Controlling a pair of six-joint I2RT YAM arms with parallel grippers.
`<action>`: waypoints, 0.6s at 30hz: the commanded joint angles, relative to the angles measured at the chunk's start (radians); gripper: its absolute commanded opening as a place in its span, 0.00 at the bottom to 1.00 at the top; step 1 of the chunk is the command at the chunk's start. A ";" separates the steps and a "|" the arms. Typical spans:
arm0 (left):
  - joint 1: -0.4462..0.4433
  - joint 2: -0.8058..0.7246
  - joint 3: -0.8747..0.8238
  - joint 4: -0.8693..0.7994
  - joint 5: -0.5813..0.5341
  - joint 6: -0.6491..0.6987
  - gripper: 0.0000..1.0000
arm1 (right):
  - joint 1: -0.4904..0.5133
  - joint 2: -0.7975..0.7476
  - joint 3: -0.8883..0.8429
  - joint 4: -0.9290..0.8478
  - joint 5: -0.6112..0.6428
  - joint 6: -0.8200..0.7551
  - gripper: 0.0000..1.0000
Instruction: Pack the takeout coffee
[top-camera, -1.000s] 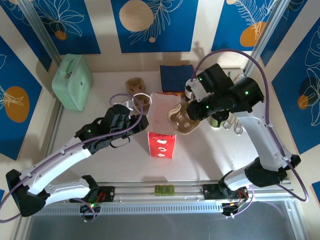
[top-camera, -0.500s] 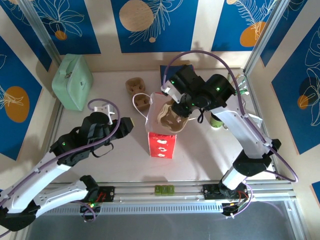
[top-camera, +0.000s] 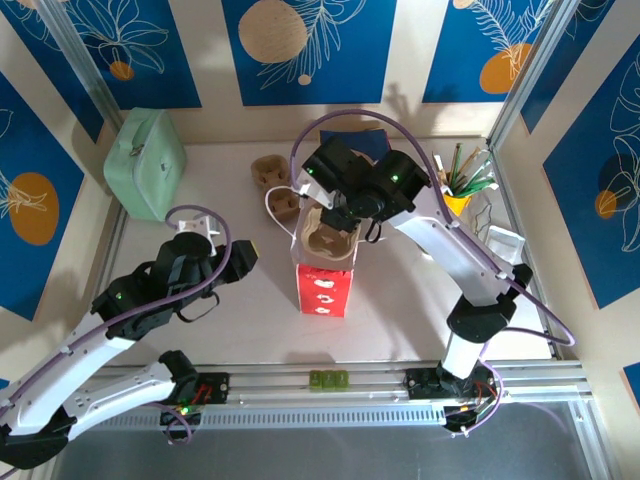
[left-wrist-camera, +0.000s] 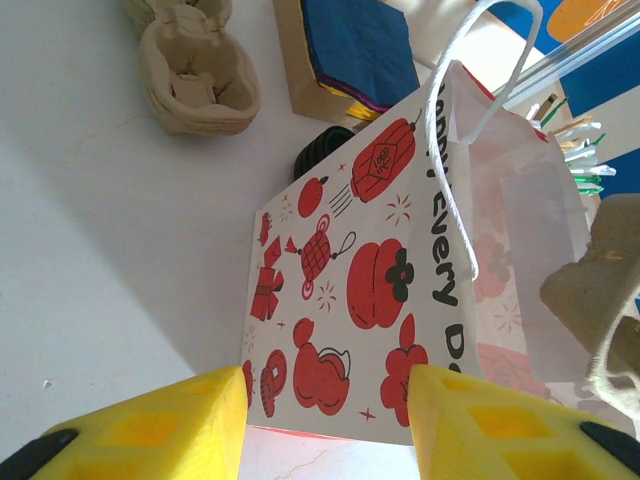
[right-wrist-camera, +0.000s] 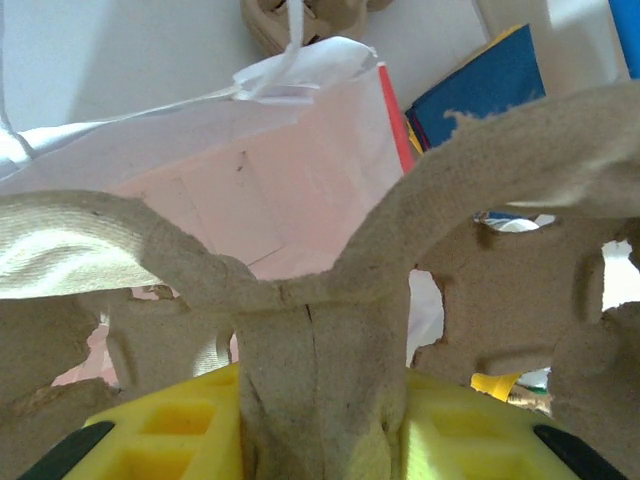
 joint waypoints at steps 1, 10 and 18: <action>-0.006 -0.018 -0.015 -0.014 -0.022 0.004 0.47 | 0.007 0.014 -0.005 0.007 -0.008 -0.028 0.33; -0.006 -0.028 -0.023 -0.016 -0.028 0.001 0.48 | 0.021 0.017 -0.075 0.010 -0.097 -0.018 0.33; -0.006 -0.031 -0.023 -0.018 -0.034 0.003 0.48 | 0.018 0.002 -0.164 0.032 -0.146 -0.004 0.33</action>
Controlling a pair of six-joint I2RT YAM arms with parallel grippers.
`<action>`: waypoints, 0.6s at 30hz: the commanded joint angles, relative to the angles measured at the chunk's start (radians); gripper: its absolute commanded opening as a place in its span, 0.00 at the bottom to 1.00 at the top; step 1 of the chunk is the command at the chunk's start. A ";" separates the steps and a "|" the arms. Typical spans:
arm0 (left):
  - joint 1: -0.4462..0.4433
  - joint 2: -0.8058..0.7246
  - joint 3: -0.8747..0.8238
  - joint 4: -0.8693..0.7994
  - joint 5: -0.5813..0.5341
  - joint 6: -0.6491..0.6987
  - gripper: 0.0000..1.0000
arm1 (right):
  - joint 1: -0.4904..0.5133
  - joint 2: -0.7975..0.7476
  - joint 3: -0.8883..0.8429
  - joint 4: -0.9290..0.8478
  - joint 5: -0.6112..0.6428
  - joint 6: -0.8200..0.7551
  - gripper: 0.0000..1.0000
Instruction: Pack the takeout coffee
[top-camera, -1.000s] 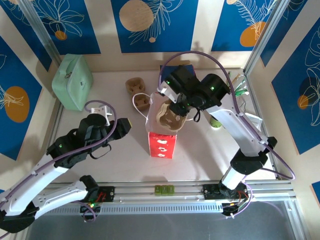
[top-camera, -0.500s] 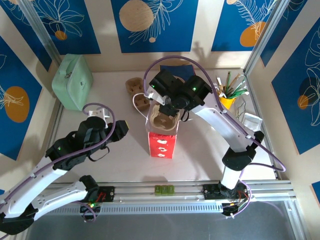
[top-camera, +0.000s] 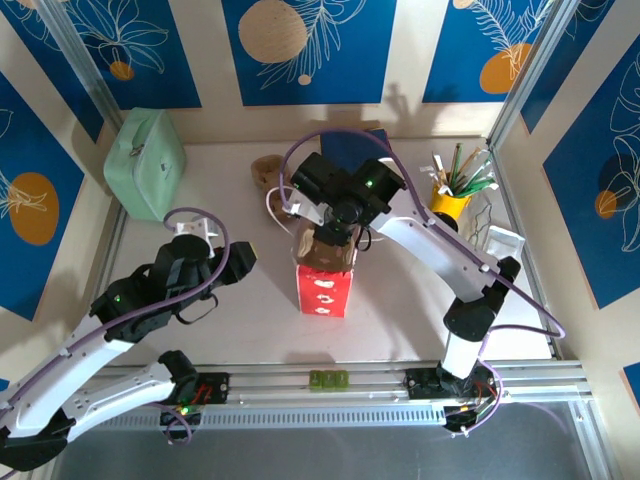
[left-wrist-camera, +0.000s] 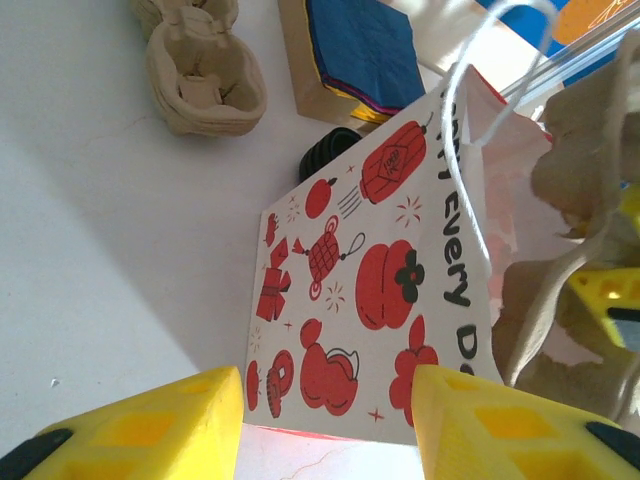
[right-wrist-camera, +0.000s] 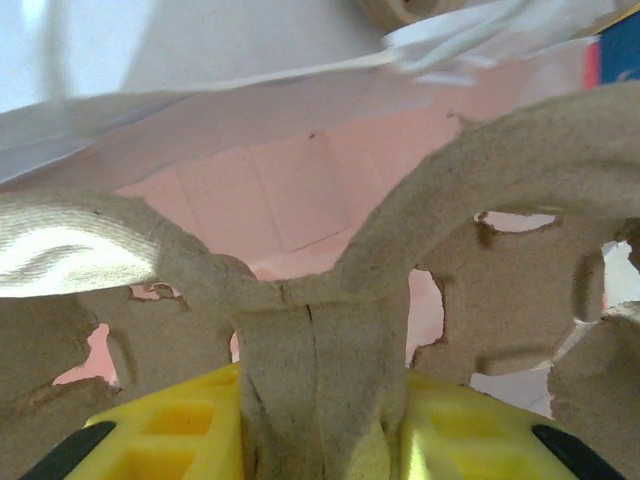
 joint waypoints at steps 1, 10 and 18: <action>-0.006 -0.012 -0.007 -0.020 -0.025 0.002 0.48 | 0.003 -0.020 -0.032 0.019 -0.050 0.011 0.33; -0.006 -0.018 -0.015 -0.020 -0.028 0.000 0.49 | 0.004 -0.058 -0.111 0.061 -0.141 0.004 0.33; -0.007 -0.009 -0.018 -0.020 -0.027 -0.003 0.50 | -0.012 -0.088 -0.153 0.080 -0.244 0.001 0.33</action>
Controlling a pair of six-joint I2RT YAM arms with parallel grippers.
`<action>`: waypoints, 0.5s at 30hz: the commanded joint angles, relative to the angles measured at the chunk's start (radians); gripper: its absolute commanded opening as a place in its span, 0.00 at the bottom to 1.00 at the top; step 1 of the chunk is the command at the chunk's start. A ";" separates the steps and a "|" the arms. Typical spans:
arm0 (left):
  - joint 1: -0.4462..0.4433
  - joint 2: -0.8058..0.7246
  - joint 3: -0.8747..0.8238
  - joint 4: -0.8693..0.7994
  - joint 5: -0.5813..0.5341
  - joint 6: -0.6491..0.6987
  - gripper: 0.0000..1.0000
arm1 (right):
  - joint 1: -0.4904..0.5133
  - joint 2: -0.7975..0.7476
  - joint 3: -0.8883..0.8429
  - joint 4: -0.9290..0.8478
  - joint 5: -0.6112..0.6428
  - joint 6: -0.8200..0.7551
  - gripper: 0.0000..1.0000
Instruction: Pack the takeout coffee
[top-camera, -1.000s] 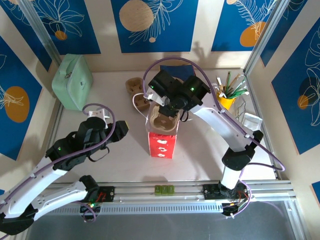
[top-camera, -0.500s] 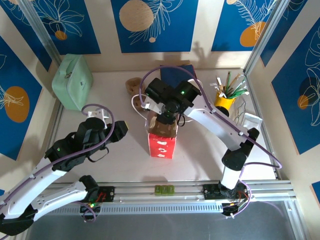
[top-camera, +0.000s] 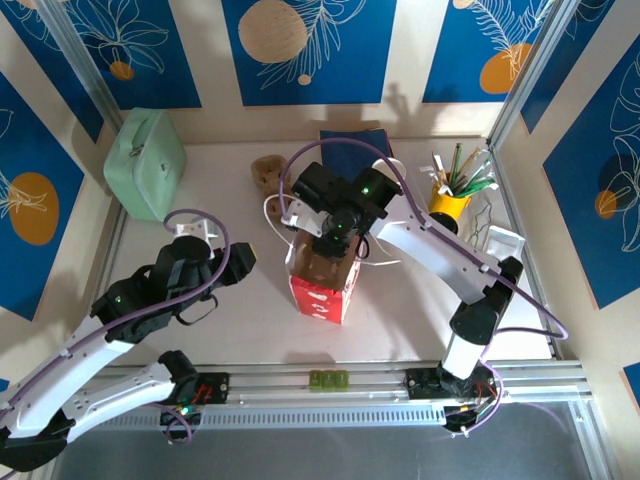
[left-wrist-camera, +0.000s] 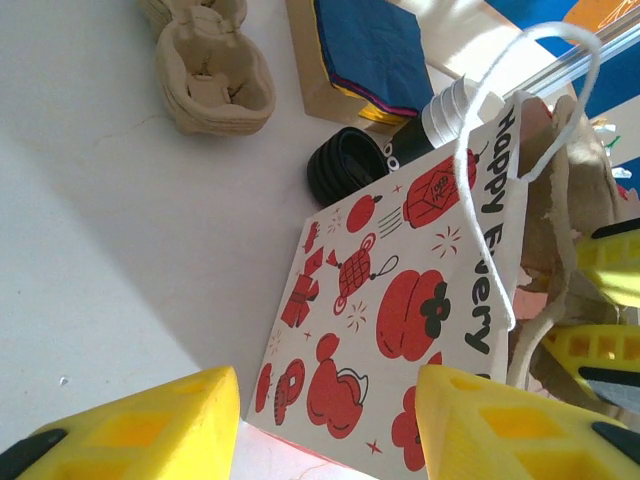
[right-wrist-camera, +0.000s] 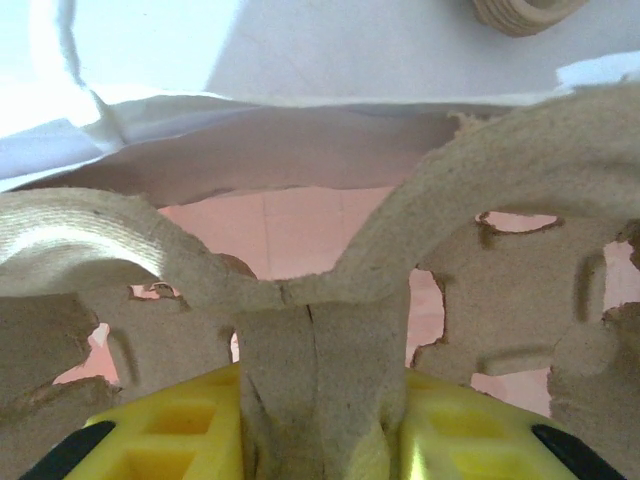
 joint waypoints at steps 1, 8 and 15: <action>-0.007 0.000 -0.004 -0.019 -0.018 -0.004 0.50 | -0.008 -0.043 -0.026 0.018 -0.094 0.003 0.33; -0.006 0.004 -0.010 -0.018 -0.019 -0.006 0.50 | -0.038 -0.042 -0.085 0.025 -0.112 0.033 0.33; -0.005 0.021 -0.012 -0.005 -0.012 -0.001 0.51 | -0.052 -0.054 -0.132 0.035 -0.150 0.049 0.32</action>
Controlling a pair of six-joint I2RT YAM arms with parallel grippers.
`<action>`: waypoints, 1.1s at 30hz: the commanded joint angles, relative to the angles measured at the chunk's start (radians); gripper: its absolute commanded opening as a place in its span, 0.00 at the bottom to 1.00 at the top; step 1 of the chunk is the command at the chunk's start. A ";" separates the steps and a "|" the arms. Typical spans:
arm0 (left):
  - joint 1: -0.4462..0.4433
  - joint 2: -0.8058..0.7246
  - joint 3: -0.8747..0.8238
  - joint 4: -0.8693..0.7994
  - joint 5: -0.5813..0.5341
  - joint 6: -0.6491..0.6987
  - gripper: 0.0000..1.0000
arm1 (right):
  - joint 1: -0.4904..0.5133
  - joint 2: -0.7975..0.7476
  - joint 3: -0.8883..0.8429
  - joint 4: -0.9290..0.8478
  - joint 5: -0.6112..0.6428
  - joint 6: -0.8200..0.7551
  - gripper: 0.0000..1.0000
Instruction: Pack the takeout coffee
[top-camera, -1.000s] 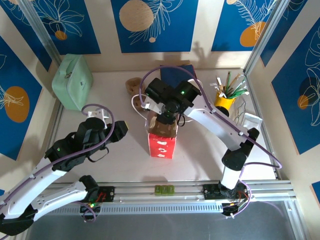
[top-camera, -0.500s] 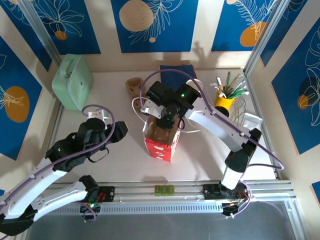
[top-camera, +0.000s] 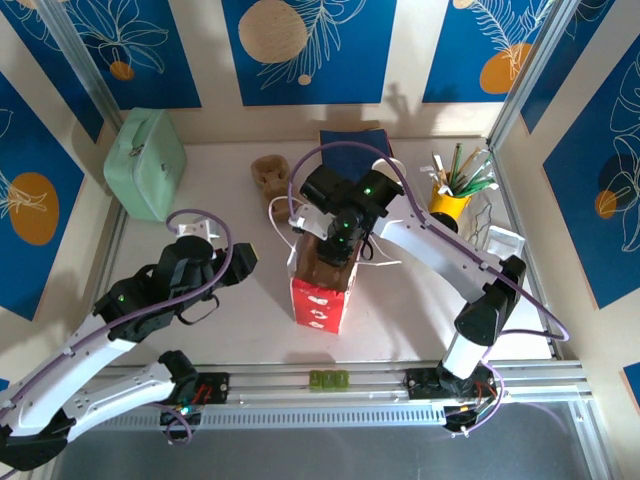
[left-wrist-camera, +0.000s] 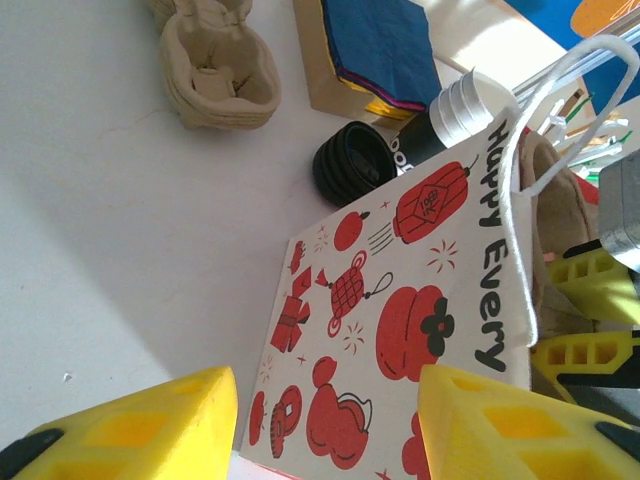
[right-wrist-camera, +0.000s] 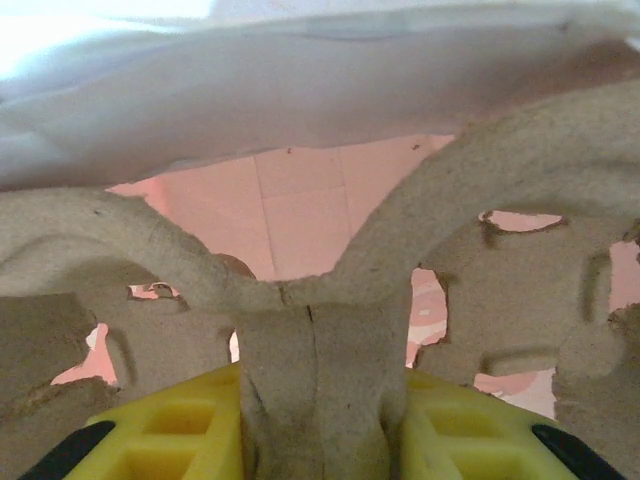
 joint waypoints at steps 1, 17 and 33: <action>-0.004 0.009 -0.006 -0.002 -0.010 0.007 0.52 | -0.002 -0.032 -0.019 0.000 -0.071 0.020 0.33; 0.000 0.092 0.004 0.231 0.320 0.390 0.57 | -0.027 -0.102 -0.134 0.092 -0.161 0.030 0.32; 0.000 0.259 0.095 0.227 0.407 0.500 0.41 | -0.049 -0.123 -0.191 0.128 -0.195 0.034 0.33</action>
